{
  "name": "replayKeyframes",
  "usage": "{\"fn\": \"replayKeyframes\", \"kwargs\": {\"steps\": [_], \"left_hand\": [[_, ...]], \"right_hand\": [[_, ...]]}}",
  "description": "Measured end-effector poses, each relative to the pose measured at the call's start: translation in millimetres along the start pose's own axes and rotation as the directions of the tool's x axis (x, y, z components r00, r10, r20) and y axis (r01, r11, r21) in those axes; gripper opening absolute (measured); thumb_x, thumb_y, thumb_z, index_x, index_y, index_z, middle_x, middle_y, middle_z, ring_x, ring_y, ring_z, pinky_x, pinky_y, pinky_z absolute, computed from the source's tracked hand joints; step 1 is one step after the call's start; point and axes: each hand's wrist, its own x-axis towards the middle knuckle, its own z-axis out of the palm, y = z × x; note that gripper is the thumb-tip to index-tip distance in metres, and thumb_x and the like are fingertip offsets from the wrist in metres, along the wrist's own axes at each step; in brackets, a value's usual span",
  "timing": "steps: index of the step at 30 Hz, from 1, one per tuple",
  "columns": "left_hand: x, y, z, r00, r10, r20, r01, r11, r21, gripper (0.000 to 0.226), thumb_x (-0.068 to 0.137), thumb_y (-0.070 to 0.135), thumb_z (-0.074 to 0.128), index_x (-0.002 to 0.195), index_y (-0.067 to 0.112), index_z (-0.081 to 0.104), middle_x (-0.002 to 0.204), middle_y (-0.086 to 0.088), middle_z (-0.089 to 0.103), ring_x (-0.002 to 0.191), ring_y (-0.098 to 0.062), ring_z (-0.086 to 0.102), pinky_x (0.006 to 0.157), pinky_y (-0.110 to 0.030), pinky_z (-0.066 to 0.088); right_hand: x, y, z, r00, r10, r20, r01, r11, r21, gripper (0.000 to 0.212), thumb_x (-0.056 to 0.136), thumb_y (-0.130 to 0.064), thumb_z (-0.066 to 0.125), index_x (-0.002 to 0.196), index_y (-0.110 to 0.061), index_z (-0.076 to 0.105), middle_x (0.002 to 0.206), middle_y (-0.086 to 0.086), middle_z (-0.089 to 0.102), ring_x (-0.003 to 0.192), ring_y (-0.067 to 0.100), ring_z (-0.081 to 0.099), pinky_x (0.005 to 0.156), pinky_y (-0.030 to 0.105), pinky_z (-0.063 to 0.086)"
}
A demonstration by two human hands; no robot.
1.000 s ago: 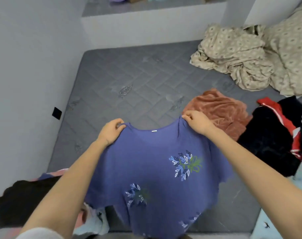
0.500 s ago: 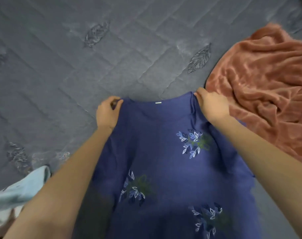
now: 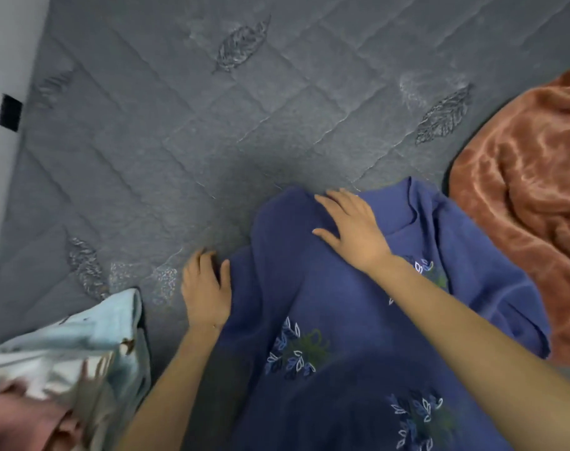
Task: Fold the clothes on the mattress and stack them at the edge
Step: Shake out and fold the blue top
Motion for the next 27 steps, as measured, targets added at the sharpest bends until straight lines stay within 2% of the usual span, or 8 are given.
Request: {"fn": "replayKeyframes", "kwargs": {"steps": [7, 9, 11, 15, 19, 21, 24, 27], "left_hand": [[-36, -22, -1, 0.995, 0.101, 0.022, -0.101, 0.995, 0.016, 0.01, 0.092, 0.011, 0.059, 0.093, 0.002, 0.058, 0.108, -0.015, 0.057, 0.101, -0.035, 0.051, 0.082, -0.044, 0.042], [-31, -27, -7, 0.998, -0.052, -0.04, 0.044, 0.982, -0.183, 0.007, 0.098, 0.014, 0.05, 0.092, 0.01, 0.049, 0.085, -0.005, 0.056, 0.081, -0.026, 0.054, 0.067, -0.035, 0.038], [-23, -35, -16, 0.951, -0.289, -0.107, 0.217, 0.875, -0.433, 0.009, 0.1, 0.017, 0.046, 0.093, 0.013, 0.043, 0.074, 0.005, 0.051, 0.069, -0.017, 0.051, 0.062, -0.028, 0.033], [-10, -49, -26, 0.872, -0.454, -0.184, 0.276, 0.765, -0.582, 0.011, 0.097, 0.016, 0.053, 0.09, 0.011, 0.047, 0.076, 0.0, 0.051, 0.07, -0.011, 0.045, 0.062, -0.02, 0.031], [-8, -57, -22, 0.921, -0.386, 0.055, 0.333, 0.704, -0.628, 0.017, 0.091, 0.018, 0.064, 0.08, 0.009, 0.056, 0.064, 0.004, 0.053, 0.053, 0.002, 0.049, 0.053, -0.006, 0.037], [-11, -60, -20, 0.958, -0.231, 0.167, 0.285, 0.78, -0.557, 0.026, 0.089, 0.009, 0.066, 0.066, 0.011, 0.053, 0.061, 0.002, 0.053, 0.054, 0.002, 0.049, 0.052, -0.006, 0.037], [-20, -59, -24, 0.988, -0.112, 0.102, 0.151, 0.786, -0.6, 0.027, 0.093, 0.003, 0.057, 0.075, 0.022, 0.052, 0.073, 0.007, 0.055, 0.068, 0.004, 0.053, 0.064, -0.007, 0.04], [-26, -60, -28, 0.99, -0.126, -0.056, 0.065, 0.784, -0.617, 0.025, 0.099, 0.009, 0.047, 0.082, 0.027, 0.045, 0.071, 0.01, 0.048, 0.061, 0.012, 0.048, 0.063, -0.004, 0.039]], "right_hand": [[33, -53, 33, 0.997, -0.061, 0.049, 0.064, 0.995, -0.07, 0.07, 0.095, -0.039, 0.055, 0.153, -0.024, 0.019, 0.162, 0.004, 0.006, 0.149, 0.024, -0.001, 0.12, 0.038, -0.002], [34, -60, 35, 0.995, -0.105, 0.002, 0.104, 0.991, -0.078, 0.065, 0.093, -0.033, 0.059, 0.15, -0.019, 0.03, 0.16, 0.008, 0.014, 0.149, 0.027, 0.005, 0.119, 0.037, -0.001], [27, -69, 37, 0.988, -0.142, -0.063, 0.141, 0.99, -0.019, 0.053, 0.09, -0.026, 0.064, 0.139, -0.014, 0.048, 0.153, 0.011, 0.031, 0.144, 0.031, 0.022, 0.115, 0.037, 0.012], [-6, -90, 58, 0.983, -0.109, -0.144, 0.121, 0.989, 0.08, 0.042, 0.087, -0.028, 0.068, 0.125, -0.012, 0.061, 0.142, 0.011, 0.045, 0.13, 0.032, 0.04, 0.103, 0.038, 0.028], [-24, -101, 90, 0.995, -0.061, 0.073, 0.063, 0.998, -0.027, 0.063, 0.093, -0.049, 0.052, 0.149, -0.025, 0.034, 0.161, 0.007, 0.012, 0.148, 0.029, 0.008, 0.118, 0.043, 0.002], [-24, -99, 99, 0.992, -0.055, 0.113, 0.069, 0.99, -0.125, 0.069, 0.095, -0.055, 0.043, 0.153, -0.029, 0.017, 0.162, 0.004, -0.002, 0.149, 0.027, -0.007, 0.118, 0.044, -0.011], [-32, -100, 101, 0.995, -0.073, 0.061, 0.078, 0.994, -0.077, 0.07, 0.094, -0.054, 0.046, 0.153, -0.028, 0.018, 0.162, 0.005, 0.001, 0.149, 0.028, -0.006, 0.118, 0.046, -0.01], [-55, -102, 101, 0.995, -0.094, 0.029, 0.094, 0.996, -0.009, 0.07, 0.092, -0.051, 0.054, 0.151, -0.026, 0.027, 0.162, 0.007, 0.008, 0.149, 0.029, -0.001, 0.12, 0.047, -0.005]]}}
